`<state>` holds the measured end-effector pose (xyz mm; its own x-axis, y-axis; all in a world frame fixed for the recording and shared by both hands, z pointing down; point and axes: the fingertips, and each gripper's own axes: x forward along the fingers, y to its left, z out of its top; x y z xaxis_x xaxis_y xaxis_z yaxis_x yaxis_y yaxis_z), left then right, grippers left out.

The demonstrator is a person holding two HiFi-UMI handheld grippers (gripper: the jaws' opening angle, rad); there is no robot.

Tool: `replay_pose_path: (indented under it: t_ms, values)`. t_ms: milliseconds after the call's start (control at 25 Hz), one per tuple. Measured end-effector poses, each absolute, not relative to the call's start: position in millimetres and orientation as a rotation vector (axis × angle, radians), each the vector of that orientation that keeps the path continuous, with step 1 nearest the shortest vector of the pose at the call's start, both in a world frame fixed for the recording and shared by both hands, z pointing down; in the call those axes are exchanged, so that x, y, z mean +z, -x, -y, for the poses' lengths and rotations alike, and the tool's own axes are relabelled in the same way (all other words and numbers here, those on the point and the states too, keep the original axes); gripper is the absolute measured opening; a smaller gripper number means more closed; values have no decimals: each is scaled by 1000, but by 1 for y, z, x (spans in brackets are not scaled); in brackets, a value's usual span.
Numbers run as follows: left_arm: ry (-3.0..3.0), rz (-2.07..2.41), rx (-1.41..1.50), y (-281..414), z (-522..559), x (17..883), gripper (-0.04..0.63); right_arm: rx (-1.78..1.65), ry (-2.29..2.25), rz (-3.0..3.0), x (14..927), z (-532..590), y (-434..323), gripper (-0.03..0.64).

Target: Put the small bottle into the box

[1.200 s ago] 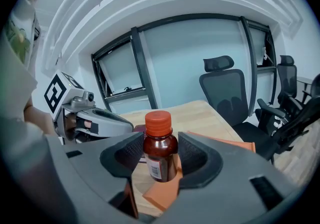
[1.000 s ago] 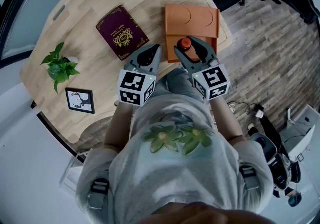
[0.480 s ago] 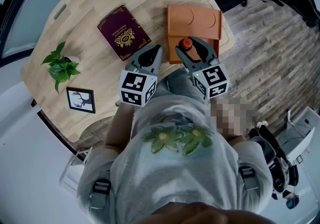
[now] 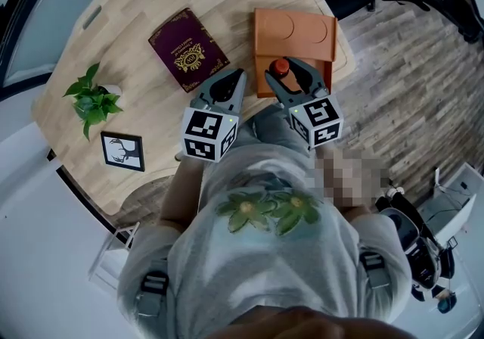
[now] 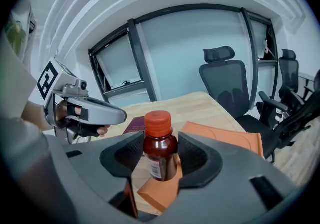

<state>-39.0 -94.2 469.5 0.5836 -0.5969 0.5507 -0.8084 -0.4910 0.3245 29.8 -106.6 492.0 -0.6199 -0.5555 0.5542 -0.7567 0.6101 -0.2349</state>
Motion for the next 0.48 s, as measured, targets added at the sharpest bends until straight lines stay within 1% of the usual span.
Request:
replay_pose_path:
  t_ms: [480]
  values:
    - [-2243,1124,509,40,92,471,8,641,-1008,2384,507,104,-30,213]
